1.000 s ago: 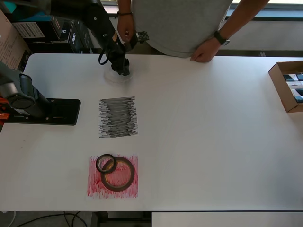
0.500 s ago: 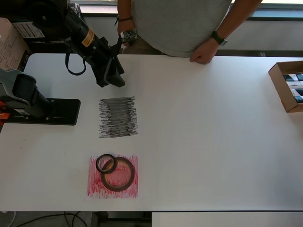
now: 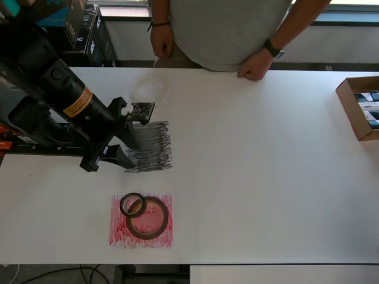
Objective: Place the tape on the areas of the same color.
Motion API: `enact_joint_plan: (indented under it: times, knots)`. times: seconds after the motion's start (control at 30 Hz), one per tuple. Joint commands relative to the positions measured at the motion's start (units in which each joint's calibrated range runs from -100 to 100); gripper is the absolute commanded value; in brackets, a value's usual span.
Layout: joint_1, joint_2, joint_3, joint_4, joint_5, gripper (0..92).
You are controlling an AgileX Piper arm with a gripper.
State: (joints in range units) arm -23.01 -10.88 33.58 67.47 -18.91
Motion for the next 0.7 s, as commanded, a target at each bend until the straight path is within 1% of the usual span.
enact_joint_plan:
  times: [0.0, 0.17, 0.43, 0.67]
  knots:
    - [-9.2, 1.6, 0.9, 0.2, -2.6, 51.6]
    - [-10.5, 7.7, 0.0, 0.1, -3.8, 51.6]
    - [-10.0, 16.7, -3.6, 0.0, -6.1, 52.0]
    - [-9.4, 22.6, -3.4, -5.3, -7.6, 52.1]
